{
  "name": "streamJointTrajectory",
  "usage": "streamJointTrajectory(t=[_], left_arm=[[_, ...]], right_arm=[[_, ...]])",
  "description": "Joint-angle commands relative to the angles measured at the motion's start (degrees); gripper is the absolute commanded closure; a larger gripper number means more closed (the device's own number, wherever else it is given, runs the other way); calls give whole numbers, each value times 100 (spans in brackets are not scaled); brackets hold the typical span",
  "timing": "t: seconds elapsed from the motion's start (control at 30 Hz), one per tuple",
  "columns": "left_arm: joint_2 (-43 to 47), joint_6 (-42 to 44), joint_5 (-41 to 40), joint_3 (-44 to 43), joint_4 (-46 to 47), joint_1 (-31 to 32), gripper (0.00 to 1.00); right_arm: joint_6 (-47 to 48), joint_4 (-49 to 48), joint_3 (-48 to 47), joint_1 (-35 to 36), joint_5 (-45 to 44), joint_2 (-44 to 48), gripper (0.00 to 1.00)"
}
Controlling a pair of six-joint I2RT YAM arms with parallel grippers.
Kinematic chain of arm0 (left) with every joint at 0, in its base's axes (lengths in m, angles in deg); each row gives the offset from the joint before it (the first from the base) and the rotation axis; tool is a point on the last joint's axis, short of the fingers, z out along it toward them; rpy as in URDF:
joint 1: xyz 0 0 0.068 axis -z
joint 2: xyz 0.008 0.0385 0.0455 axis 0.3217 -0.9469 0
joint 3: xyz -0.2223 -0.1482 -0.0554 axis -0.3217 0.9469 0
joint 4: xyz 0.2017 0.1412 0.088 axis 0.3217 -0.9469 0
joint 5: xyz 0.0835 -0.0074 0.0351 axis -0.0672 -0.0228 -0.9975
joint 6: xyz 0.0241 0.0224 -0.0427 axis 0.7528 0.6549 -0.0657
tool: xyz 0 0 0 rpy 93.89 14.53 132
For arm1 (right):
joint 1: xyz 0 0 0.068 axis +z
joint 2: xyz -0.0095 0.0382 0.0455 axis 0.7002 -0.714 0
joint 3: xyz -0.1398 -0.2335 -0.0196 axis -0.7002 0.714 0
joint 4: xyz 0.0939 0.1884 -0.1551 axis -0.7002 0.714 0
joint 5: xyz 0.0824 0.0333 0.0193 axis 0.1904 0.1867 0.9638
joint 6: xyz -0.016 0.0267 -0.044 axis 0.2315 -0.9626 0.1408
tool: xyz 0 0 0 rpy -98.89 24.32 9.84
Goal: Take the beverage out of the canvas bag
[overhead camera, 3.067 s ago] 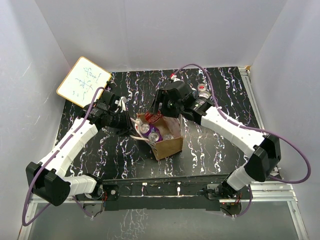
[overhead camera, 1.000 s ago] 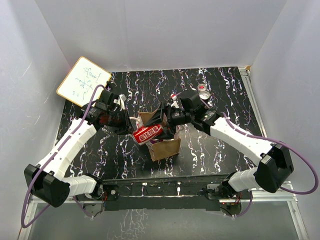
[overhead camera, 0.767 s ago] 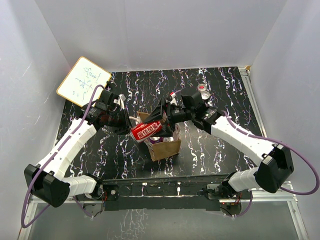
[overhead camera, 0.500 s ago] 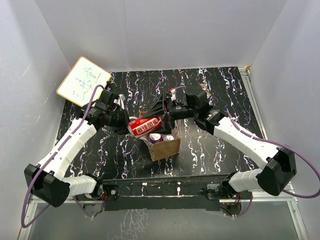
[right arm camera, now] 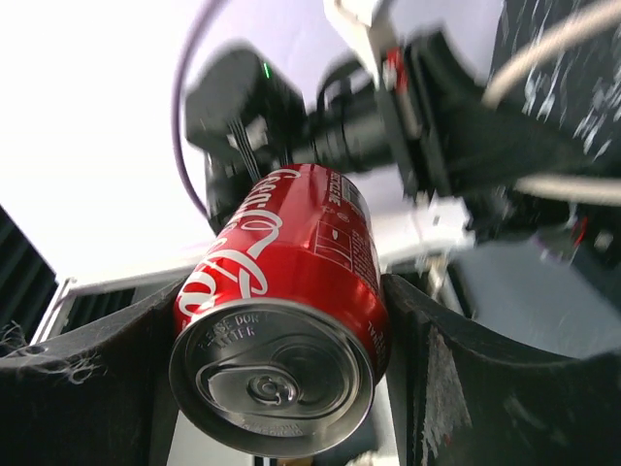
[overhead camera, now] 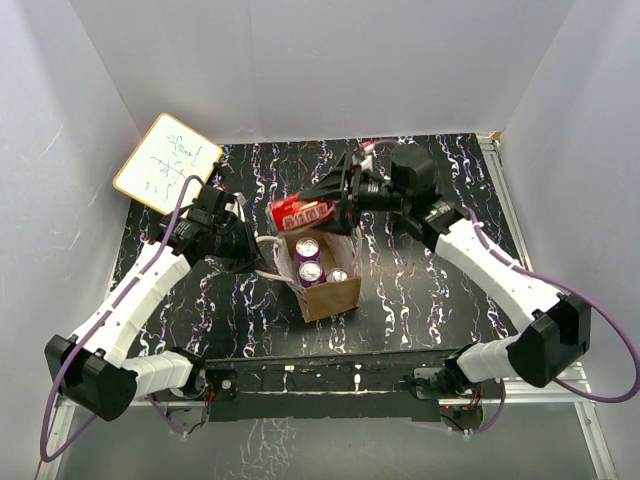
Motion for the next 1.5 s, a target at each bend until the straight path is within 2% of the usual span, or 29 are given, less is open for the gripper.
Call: streamJointTrajectory(t=[0.0, 0.17, 0.33, 0.5, 0.6, 0.83, 1.03, 1.23, 1.47], left_arm=[[259, -25, 65, 32, -223, -27, 100], [225, 188, 65, 139, -160, -27, 100], [143, 267, 179, 64, -244, -25, 100], [48, 542, 78, -59, -417, -27, 100], [-58, 613, 56, -115, -453, -27, 100], [-201, 670, 164, -100, -363, -27, 100], [-153, 696, 215, 35, -308, -28, 100], [-132, 669, 196, -38, -325, -27, 100], [-157, 646, 285, -44, -305, -23, 100]], right_arm=[[814, -345, -839, -672, -522, -146, 92], [2199, 805, -1318, -1577, -896, -377, 92], [3837, 2484, -1526, -2554, -1484, -413, 92], [5133, 3342, -1105, -2833, -2494, 32, 92], [5444, 3621, -563, -2831, -2916, 336, 92], [5837, 3396, 742, -2837, -3832, 940, 92], [6281, 2345, 1469, -2835, -4483, 1040, 92], [6742, 1745, 1515, -2825, -4718, 542, 92], [6821, 1405, 1449, -2778, -4668, -55, 92]])
